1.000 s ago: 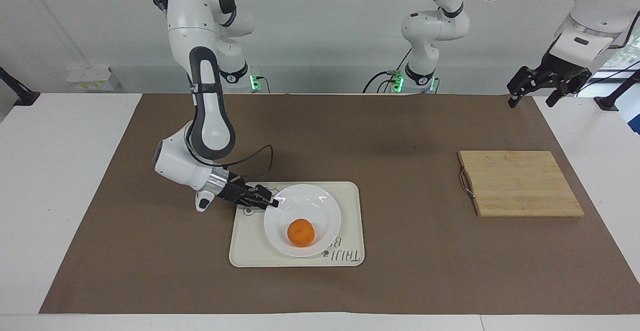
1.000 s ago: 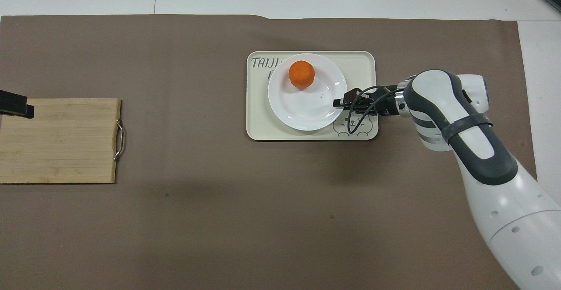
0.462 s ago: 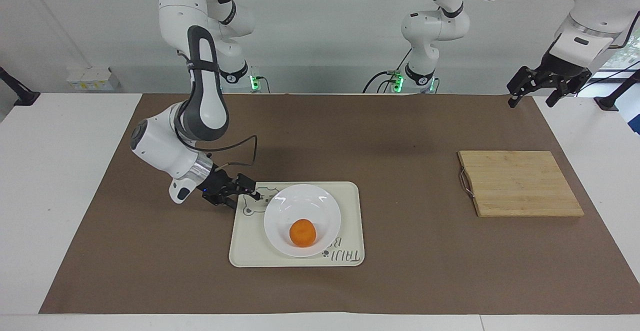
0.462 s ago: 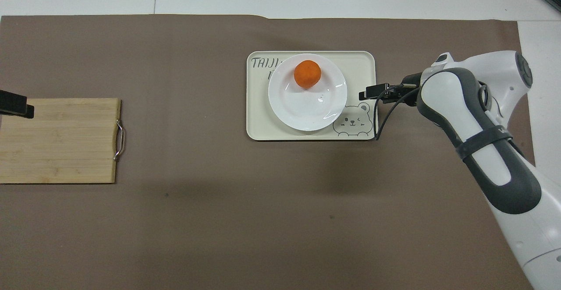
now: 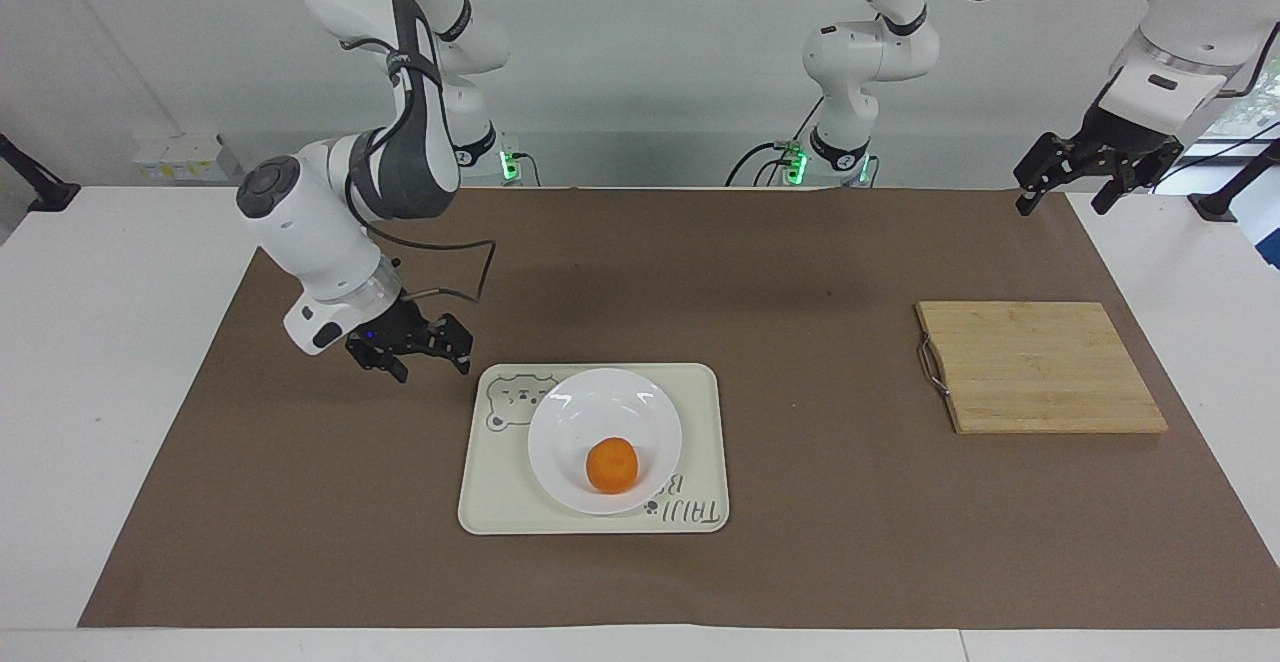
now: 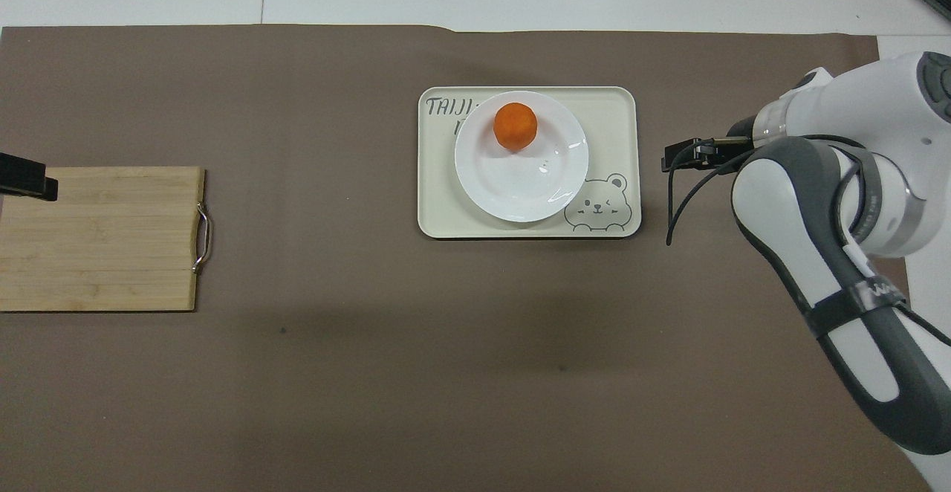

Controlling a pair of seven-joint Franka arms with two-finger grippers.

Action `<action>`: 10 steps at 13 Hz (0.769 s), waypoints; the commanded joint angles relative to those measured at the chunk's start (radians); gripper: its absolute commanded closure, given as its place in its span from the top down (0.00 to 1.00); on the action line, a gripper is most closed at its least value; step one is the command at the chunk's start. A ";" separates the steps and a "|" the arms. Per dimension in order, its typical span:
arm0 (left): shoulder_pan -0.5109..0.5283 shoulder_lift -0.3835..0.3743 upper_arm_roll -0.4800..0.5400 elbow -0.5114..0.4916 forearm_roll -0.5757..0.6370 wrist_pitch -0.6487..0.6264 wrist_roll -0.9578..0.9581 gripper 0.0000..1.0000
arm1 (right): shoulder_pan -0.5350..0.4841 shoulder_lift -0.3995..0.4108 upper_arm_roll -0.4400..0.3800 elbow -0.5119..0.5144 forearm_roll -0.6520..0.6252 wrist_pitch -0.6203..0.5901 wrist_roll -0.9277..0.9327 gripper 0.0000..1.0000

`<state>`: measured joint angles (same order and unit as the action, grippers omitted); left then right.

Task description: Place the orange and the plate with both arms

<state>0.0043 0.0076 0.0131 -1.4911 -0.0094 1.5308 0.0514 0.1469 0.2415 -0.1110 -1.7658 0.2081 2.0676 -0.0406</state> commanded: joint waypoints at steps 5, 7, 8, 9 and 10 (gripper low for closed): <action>0.000 -0.026 -0.004 -0.026 0.015 -0.003 -0.011 1.00 | -0.090 -0.154 -0.002 0.050 -0.127 -0.236 0.062 1.00; -0.003 -0.028 -0.004 -0.024 0.016 -0.012 -0.008 1.00 | -0.108 -0.171 -0.002 0.120 -0.148 -0.358 0.064 1.00; -0.004 -0.043 -0.012 -0.024 0.016 -0.026 -0.018 1.00 | -0.116 -0.182 -0.002 0.149 -0.163 -0.404 0.064 1.00; -0.010 -0.046 -0.016 -0.029 0.016 -0.018 -0.034 1.00 | -0.118 -0.195 -0.002 0.170 -0.188 -0.446 0.062 1.00; -0.035 -0.043 -0.016 -0.028 0.014 0.001 -0.036 1.00 | -0.118 -0.211 -0.002 0.189 -0.200 -0.481 0.062 1.00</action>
<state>0.0020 -0.0053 0.0000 -1.4911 -0.0094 1.5217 0.0422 0.0376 0.0436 -0.1234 -1.6195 0.0481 1.6470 -0.0018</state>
